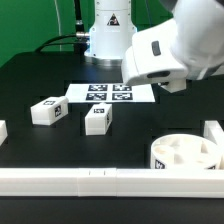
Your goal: Assemble stool
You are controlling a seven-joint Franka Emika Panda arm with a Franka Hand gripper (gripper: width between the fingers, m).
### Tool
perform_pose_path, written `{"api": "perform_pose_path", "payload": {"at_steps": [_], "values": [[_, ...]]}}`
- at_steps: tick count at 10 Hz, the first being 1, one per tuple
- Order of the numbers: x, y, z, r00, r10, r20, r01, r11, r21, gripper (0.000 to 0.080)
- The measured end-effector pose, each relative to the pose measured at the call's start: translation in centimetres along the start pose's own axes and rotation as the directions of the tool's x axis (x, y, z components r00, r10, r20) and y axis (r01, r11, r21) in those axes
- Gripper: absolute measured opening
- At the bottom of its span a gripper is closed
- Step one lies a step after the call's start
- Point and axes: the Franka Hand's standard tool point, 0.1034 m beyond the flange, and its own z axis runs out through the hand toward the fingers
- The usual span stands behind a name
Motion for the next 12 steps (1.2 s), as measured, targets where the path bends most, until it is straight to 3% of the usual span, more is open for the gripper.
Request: {"api": "perform_pose_path", "payload": {"at_steps": [2, 4, 5, 7, 12], "values": [[0.2, 0.0, 0.4, 1.000, 0.000, 0.006, 0.000, 1.000, 0.000, 0.0333], [1.7, 0.4, -1.5, 0.988, -0.020, -0.150, 0.021, 1.000, 0.003, 0.0333], [1.3, 0.6, -3.1, 0.980, -0.013, -0.201, 0.015, 1.000, 0.006, 0.0333], [1.3, 0.2, -5.4, 0.949, 0.030, -0.314, -0.012, 0.998, 0.062, 0.0333], [2.0, 0.5, -6.5, 0.799, 0.044, -0.600, -0.019, 0.999, 0.047, 0.0333]]}}
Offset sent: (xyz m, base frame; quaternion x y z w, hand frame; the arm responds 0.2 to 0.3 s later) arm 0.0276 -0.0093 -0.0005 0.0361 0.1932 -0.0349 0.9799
